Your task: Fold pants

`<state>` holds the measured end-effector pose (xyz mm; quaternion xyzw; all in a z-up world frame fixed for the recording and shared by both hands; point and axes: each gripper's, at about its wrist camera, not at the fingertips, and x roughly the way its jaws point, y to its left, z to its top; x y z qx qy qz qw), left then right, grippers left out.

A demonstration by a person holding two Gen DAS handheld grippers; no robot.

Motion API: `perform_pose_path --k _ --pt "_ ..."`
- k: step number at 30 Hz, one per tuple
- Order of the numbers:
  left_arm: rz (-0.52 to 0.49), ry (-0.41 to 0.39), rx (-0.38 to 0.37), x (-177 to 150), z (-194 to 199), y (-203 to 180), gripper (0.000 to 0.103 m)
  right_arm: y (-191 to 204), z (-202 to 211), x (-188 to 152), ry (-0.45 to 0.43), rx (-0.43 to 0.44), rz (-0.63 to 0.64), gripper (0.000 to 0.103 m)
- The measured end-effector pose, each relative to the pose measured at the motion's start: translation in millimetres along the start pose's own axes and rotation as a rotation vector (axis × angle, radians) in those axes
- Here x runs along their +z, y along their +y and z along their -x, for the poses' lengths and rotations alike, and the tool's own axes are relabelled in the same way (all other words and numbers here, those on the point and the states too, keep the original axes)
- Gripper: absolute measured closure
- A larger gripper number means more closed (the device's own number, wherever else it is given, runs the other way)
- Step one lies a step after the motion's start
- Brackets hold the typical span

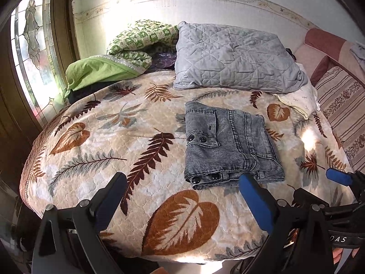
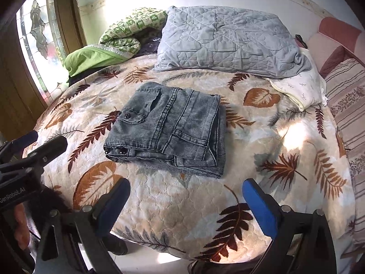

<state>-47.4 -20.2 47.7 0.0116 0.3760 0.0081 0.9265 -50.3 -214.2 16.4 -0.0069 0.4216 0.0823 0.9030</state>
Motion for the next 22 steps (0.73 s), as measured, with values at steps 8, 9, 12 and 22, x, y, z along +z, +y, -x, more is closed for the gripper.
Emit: perform_pose_path --k 8,9,12,22 --pt "0.01 0.032 -0.009 -0.6 -14.7 -1.9 0.004 -4.2 -0.2 0.0 0.005 -0.011 0.004 0.003" --pt "0.01 0.032 -0.008 -0.5 -15.5 -2.1 0.004 -4.7 -0.9 0.8 0.004 -0.011 0.004 0.003" --pt "0.007 0.038 -0.015 -0.1 -18.2 -3.3 0.004 -4.2 -3.3 3.4 0.006 -0.01 0.005 0.003" --pt "0.0 0.036 -0.051 3.7 -25.7 -7.7 0.004 -1.7 -10.4 5.6 0.017 -0.013 0.006 0.003"
